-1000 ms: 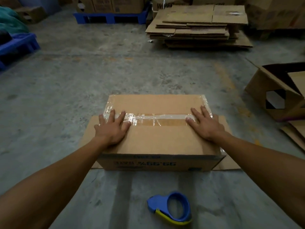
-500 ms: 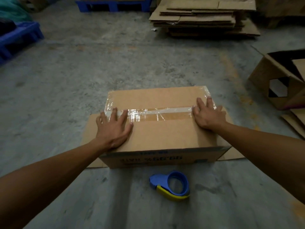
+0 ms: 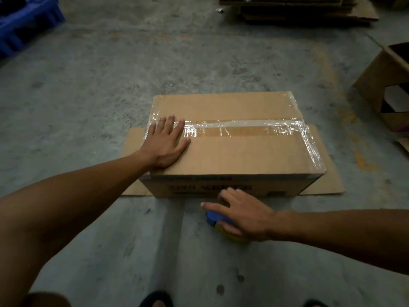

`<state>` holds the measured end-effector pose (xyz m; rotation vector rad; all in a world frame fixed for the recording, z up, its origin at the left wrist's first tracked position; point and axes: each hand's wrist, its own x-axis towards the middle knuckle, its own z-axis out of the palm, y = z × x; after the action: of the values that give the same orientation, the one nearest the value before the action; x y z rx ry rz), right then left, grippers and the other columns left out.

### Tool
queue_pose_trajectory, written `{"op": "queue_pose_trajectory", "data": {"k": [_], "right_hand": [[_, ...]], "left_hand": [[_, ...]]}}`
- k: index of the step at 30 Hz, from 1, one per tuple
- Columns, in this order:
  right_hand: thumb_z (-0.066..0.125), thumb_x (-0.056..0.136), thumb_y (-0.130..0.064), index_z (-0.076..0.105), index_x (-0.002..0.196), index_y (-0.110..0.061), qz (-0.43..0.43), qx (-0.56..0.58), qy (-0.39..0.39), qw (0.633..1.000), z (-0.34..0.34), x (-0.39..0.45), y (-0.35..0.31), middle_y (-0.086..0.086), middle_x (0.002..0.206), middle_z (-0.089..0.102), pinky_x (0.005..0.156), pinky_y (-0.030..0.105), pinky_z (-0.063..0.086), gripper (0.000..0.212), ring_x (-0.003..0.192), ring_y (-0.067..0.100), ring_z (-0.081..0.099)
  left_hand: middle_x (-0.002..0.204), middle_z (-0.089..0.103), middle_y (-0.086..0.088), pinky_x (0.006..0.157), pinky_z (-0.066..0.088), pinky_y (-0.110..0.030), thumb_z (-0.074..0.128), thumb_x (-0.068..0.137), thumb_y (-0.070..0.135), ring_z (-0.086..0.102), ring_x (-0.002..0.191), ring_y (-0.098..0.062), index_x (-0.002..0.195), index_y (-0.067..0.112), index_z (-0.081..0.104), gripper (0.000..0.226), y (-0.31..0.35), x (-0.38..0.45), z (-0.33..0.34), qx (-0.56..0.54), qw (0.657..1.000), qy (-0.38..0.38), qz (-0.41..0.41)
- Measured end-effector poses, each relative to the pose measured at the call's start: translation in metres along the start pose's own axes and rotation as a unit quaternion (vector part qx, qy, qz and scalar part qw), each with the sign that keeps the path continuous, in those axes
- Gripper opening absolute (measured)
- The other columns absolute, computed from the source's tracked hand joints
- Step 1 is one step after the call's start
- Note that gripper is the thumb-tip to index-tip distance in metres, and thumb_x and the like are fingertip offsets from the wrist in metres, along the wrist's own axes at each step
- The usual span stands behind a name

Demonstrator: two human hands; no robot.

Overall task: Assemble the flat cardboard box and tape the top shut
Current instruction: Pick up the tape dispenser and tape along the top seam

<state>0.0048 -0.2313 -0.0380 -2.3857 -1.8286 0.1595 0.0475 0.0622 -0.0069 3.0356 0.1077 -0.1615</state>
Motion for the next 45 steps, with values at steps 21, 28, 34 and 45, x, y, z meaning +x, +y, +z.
{"op": "queue_pose_trajectory", "data": {"k": [21,28,34,45], "right_hand": [[0.052,0.094,-0.023,-0.017,0.154,-0.024,0.178,0.161,-0.357,0.903,-0.008,0.024,-0.021,0.021,0.15,0.038,0.098,0.034,0.037,0.091,0.128,0.037,0.048],[0.063,0.09,-0.044,0.041,0.147,-0.035,0.094,0.266,-0.223,0.933,-0.086,0.055,-0.023,-0.003,0.145,0.052,0.091,0.018,0.038,0.062,0.122,0.012,0.052],[0.067,0.09,-0.031,0.059,0.132,-0.04,0.123,0.451,-0.076,0.881,-0.17,0.068,0.033,-0.013,0.117,0.066,0.077,0.016,0.053,0.043,0.096,0.004,0.065],[0.044,0.096,-0.027,0.047,0.138,-0.03,0.188,0.663,0.048,0.723,-0.207,0.043,0.114,-0.004,0.052,0.06,0.037,0.02,0.034,0.042,0.034,0.005,0.042]], "left_hand": [[0.163,-0.007,-0.009,0.12,-0.003,-0.047,0.014,0.094,0.065,-0.009,0.149,-0.027,0.155,0.026,-0.003,0.074,-0.001,0.004,-0.006,0.007,1.0,-0.025,-0.001],[0.163,-0.003,-0.008,0.121,0.001,-0.046,0.027,0.096,0.06,-0.003,0.15,-0.027,0.155,0.028,0.004,0.072,-0.004,0.008,-0.019,-0.025,0.998,-0.058,0.001],[0.162,0.012,-0.011,0.12,0.006,-0.049,0.05,0.095,0.047,0.007,0.149,-0.03,0.153,0.025,0.023,0.068,-0.004,0.012,-0.036,-0.132,0.988,-0.08,-0.014],[0.091,0.073,-0.009,0.065,0.045,-0.032,0.044,0.089,0.067,0.069,0.076,-0.024,0.103,0.012,0.069,0.063,0.075,0.002,-0.126,-0.703,0.681,-0.138,-0.15]]}}
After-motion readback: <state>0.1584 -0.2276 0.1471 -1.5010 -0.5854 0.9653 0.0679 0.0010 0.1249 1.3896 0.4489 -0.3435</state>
